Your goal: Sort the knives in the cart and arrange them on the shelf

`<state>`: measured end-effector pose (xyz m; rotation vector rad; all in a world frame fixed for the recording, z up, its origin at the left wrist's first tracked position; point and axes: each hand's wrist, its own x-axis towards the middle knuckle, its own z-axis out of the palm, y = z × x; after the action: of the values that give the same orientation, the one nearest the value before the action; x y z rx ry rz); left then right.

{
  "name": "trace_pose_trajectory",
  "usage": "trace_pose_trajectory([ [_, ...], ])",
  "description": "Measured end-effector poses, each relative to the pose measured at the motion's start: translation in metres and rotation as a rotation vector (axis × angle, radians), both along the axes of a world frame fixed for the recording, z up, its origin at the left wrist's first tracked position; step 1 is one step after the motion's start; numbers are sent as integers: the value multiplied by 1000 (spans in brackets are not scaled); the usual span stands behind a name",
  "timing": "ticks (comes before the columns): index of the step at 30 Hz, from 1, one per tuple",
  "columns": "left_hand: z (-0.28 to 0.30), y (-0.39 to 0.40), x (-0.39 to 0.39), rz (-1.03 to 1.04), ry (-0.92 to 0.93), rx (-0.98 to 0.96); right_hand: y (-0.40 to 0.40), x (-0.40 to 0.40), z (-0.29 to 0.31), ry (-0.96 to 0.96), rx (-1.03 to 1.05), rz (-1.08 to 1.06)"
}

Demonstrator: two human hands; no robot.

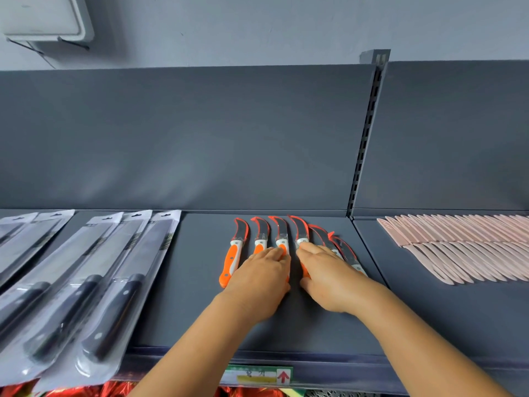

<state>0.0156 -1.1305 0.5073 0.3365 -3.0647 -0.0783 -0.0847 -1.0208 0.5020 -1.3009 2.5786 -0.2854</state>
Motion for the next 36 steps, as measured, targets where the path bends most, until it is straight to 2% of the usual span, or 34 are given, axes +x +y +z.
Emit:
trace_pose_trajectory([
  [3,1,-1,1,7,7,1,1,4,5,11,-13,12],
  [8,4,14,5,-46,88,61,36,13,25,68,-160,31],
  [15,4,57,-13,-198,83,42,87,8,29,-8,-36,-12],
  [27,3,63,-31,-121,-17,-6,98,-11,17,-95,37,20],
  [36,7,60,-35,-121,-82,19,76,-29,14,-59,-63,-25],
])
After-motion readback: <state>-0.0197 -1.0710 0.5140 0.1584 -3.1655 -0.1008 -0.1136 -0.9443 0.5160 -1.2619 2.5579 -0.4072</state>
